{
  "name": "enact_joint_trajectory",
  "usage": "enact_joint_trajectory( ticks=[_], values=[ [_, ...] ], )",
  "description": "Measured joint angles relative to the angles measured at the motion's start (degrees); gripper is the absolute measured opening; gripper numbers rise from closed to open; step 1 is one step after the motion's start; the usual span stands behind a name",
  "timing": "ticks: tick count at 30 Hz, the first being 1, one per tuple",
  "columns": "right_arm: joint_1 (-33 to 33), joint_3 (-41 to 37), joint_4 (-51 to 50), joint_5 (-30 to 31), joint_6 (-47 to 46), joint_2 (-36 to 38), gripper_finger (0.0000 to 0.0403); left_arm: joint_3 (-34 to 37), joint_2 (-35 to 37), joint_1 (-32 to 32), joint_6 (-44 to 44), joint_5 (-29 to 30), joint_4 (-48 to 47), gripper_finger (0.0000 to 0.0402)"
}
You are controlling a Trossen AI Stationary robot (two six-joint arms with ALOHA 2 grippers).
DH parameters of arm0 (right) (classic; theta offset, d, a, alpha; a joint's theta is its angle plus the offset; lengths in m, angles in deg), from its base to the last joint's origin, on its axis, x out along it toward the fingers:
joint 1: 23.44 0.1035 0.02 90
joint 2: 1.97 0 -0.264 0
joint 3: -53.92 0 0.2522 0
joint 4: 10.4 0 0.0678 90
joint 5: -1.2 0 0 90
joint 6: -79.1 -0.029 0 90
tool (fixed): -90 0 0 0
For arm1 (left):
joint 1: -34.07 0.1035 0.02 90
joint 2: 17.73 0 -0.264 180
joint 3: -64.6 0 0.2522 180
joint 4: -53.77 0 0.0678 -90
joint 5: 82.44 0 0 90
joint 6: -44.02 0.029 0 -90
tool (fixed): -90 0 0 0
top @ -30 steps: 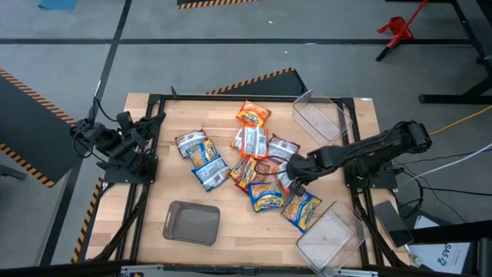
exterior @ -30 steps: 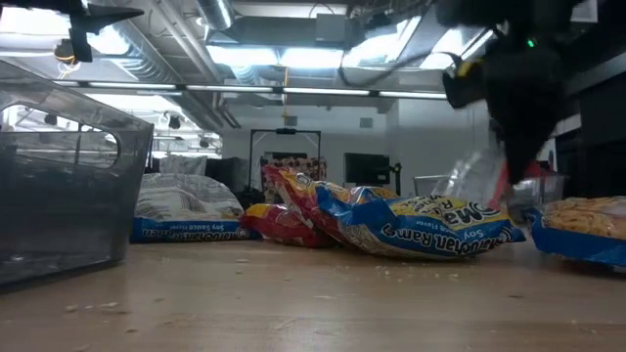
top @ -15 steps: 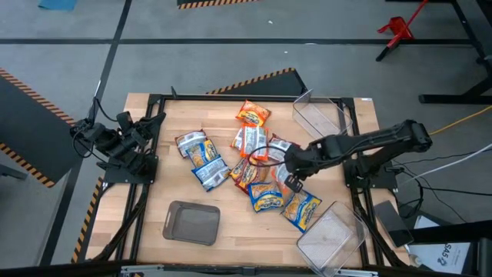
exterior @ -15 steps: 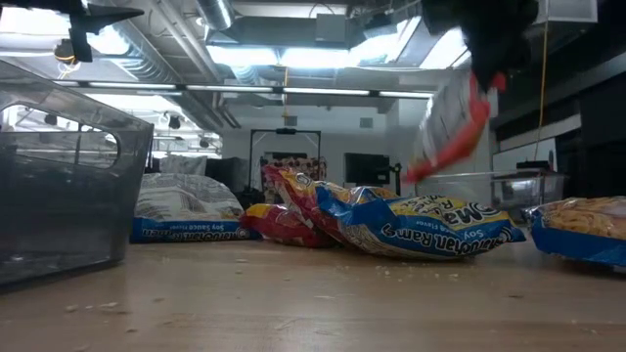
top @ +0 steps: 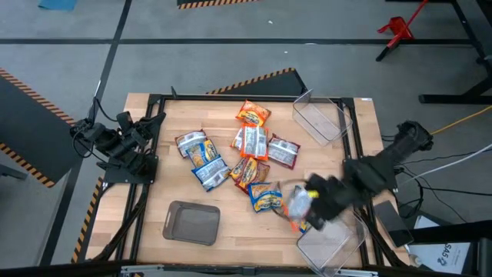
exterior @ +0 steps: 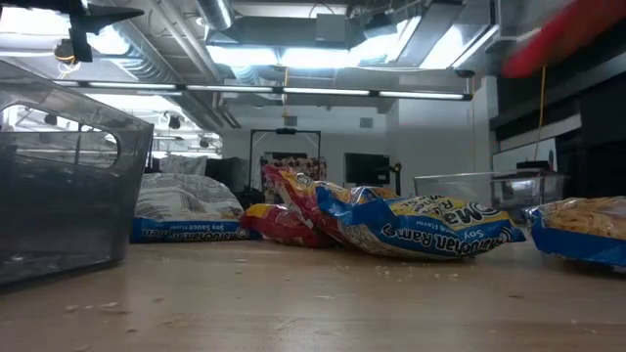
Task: Sort Maruchan noodles
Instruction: Put the orange noodle pack into the bottom transparent bin
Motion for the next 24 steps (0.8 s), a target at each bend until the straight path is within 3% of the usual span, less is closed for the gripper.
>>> enact_joint_trajectory(
  ticks=[8,19,24],
  values=[
    [15.4,0.7,-2.2,6.7,-17.1,-0.2,0.0000,0.0,0.0,0.0,1.4,0.6,-0.1,0.0140],
    [24.8,0.7,-4.3,6.8,-26.6,-6.3,0.0000,0.0,0.0,0.0,1.5,8.3,-3.1,0.0140],
    [27.0,0.6,-5.0,6.1,-29.0,-8.8,0.0000,0.0,0.0,0.0,1.5,8.8,-3.1,0.0140]
  ],
)
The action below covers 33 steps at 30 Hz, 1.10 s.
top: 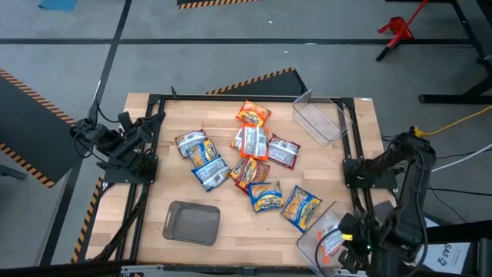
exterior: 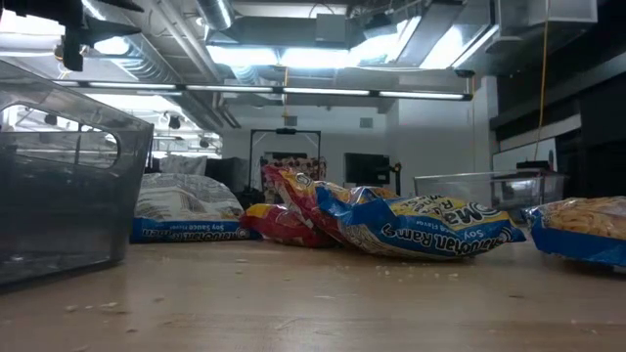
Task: Sort Maruchan noodles
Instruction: Put the orange noodle pack into the bottom transparent bin
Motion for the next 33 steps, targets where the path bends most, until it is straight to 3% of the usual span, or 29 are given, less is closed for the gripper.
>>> enact_joint_trajectory(
  ticks=[7,16,23,27,33],
  values=[
    [-0.3,-4.4,2.4,-0.1,-0.8,-1.3,0.0000,0.0,0.0,0.0,0.0,2.6,-0.5,0.0140],
    [-1.1,-13.8,5.9,-9.8,-1.7,-1.3,0.0000,0.0,0.0,0.0,0.0,3.6,-2.2,0.0140],
    [-1.9,-16.9,6.3,-18.2,-1.5,-1.2,0.0008,0.0,0.0,0.0,0.0,4.3,-2.5,0.0140],
    [-3.3,-16.9,7.0,-21.3,-0.1,-1.2,0.0058,0.0,0.0,0.0,0.0,4.3,-2.5,0.0140],
    [-6.9,-16.9,10.1,-22.1,5.9,0.3,0.0193,0.0,0.0,0.0,0.0,4.3,-2.5,0.0140]
  ],
)
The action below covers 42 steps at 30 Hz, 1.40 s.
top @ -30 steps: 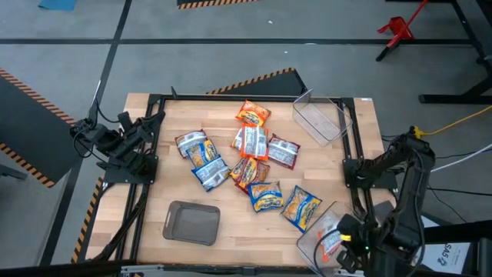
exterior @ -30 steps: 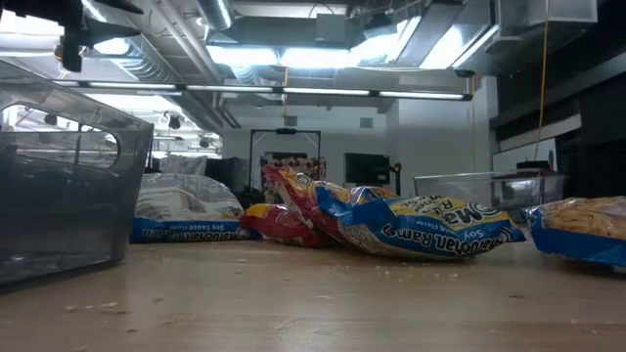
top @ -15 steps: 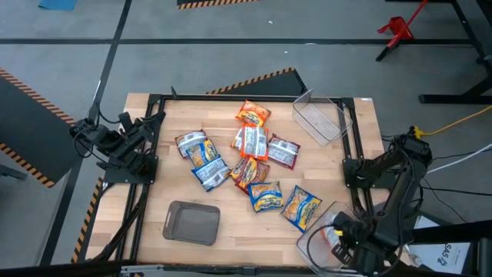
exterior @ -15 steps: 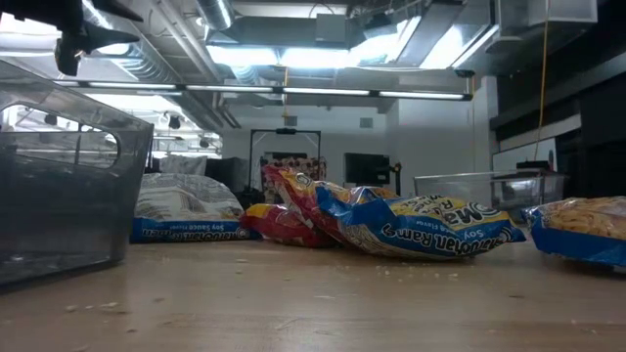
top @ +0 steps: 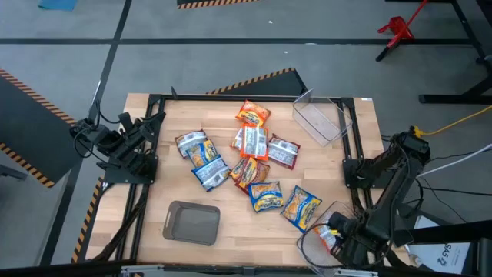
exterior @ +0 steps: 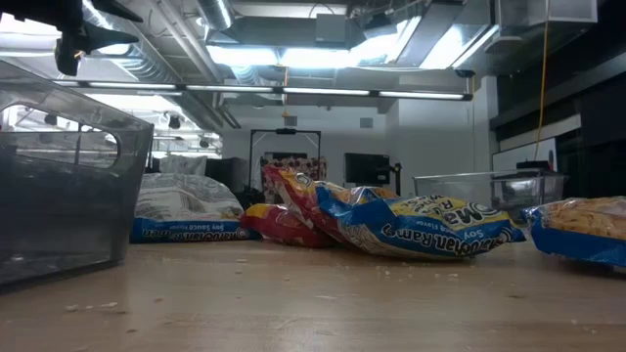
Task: Sort Maruchan noodles
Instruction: Put the orange noodle pack into the bottom transparent bin, then put the blue noodle pack into the black bin
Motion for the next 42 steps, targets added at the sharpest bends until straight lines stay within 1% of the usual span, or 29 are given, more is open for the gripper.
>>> enact_joint_trajectory(
  ticks=[4,6,8,11,14,16,18,22,25,29,32,34,38,42],
  values=[
    [-3.3,0.0,1.8,-3.4,5.1,2.6,0.0273,0.0,0.0,0.0,0.0,0.0,0.0,0.0140],
    [-5.2,0.0,1.9,-5.8,6.7,4.8,0.0302,0.0,0.0,0.0,0.0,0.0,0.0,0.0140],
    [-7.0,0.0,1.9,-7.2,7.3,7.2,0.0321,0.0,0.0,0.0,0.0,0.0,0.0,0.0140],
    [-9.4,0.0,1.9,-7.3,7.5,11.2,0.0334,0.0,0.0,0.0,0.0,-0.1,0.0,0.0140],
    [-12.0,0.0,2.2,-6.0,7.6,14.8,0.0336,0.0,0.0,0.0,0.0,-0.2,0.0,0.0140],
    [-14.0,0.0,2.4,-3.8,7.7,16.9,0.0336,0.0,0.0,0.0,0.0,-0.4,0.0,0.0140],
    [-16.2,0.0,2.4,-0.3,9.0,18.5,0.0336,0.0,0.0,0.0,0.0,-0.5,0.0,0.0140],
    [-21.9,0.0,2.8,5.0,14.9,19.4,0.0337,0.0,0.0,0.0,0.0,-0.6,0.0,0.0140],
    [-26.7,0.1,2.8,7.1,22.8,18.4,0.0337,0.0,0.0,0.0,0.0,-0.7,0.0,0.0140],
    [-33.9,0.1,2.8,9.9,35.3,15.2,0.0337,0.0,0.0,0.0,0.0,-0.7,0.0,0.0140],
    [-38.9,0.1,3.7,10.3,44.0,11.6,0.0337,0.0,0.0,0.0,0.0,-0.7,0.0,0.0140],
    [-41.3,0.1,6.4,9.6,48.9,8.8,0.0337,0.0,0.0,0.0,0.0,-0.7,0.0,0.0140],
    [-43.1,0.1,12.2,7.8,55.9,2.5,0.0337,0.0,0.0,0.0,0.0,-0.7,0.0,0.0140],
    [-42.9,0.1,14.3,7.2,59.8,-3.6,0.0337,0.0,0.0,0.0,0.0,-0.7,-0.2,0.0140]
  ],
)
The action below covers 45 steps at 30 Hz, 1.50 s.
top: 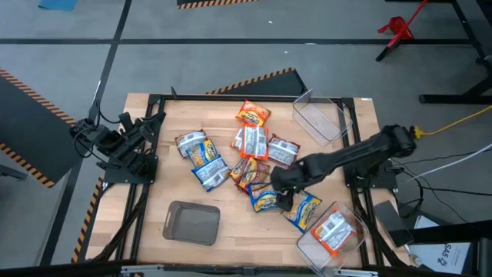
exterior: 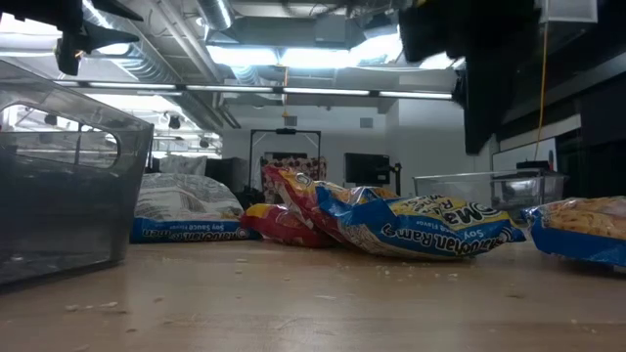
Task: Sort Maruchan noodles
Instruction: Put the blue noodle pack into the black bin
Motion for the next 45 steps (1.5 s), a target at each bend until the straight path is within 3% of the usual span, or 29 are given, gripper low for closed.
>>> enact_joint_trajectory(
  ticks=[9,22,27,37,45],
  values=[
    [0.0,0.0,4.1,1.7,2.1,-9.4,0.0337,0.0,0.0,0.0,0.0,-2.0,-0.3,0.0140],
    [0.0,-0.1,6.1,1.9,1.7,-14.6,0.0328,0.0,0.0,0.0,0.0,-2.8,-0.3,0.0140],
    [0.0,0.0,6.0,2.5,1.6,-14.7,0.0256,0.0,0.0,0.0,0.0,-2.8,-0.3,0.0140],
    [0.0,0.0,6.0,1.8,2.0,-14.7,0.0020,0.0,0.0,0.0,0.0,-2.8,-1.0,0.0140],
    [0.0,0.0,6.0,-1.8,1.9,-13.6,0.0007,0.0,0.0,0.0,0.0,-2.5,-1.0,0.0140]
  ],
)
